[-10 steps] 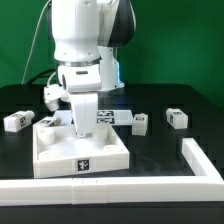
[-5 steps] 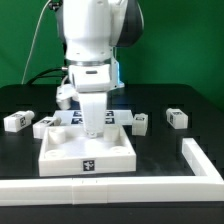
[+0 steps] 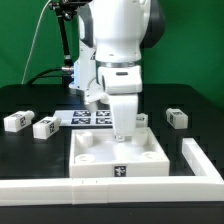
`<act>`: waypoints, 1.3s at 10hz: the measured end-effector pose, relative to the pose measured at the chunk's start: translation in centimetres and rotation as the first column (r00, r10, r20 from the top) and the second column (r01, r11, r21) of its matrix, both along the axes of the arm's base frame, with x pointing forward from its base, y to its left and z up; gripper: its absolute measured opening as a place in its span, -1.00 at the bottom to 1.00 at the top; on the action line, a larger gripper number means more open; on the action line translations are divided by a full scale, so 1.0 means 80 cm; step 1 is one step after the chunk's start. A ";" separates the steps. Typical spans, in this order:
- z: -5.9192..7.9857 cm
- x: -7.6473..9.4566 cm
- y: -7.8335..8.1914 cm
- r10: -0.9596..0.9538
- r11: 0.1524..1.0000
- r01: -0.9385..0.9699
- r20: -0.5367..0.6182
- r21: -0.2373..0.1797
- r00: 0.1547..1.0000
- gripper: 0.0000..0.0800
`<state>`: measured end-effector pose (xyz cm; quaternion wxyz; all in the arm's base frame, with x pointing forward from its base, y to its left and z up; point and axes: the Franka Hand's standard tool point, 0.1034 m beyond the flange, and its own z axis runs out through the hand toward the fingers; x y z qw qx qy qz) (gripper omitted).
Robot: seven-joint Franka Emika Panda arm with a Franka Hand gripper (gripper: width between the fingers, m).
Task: Assemble one leg
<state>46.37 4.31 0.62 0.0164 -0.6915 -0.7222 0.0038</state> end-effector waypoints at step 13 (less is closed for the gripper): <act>0.000 0.048 0.047 -0.055 0.998 0.055 0.015 -0.002 0.998 -0.58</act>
Offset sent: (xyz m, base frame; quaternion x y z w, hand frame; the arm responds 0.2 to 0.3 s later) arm 0.0301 0.0211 -0.0007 -0.0049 -0.0208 0.0227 0.9995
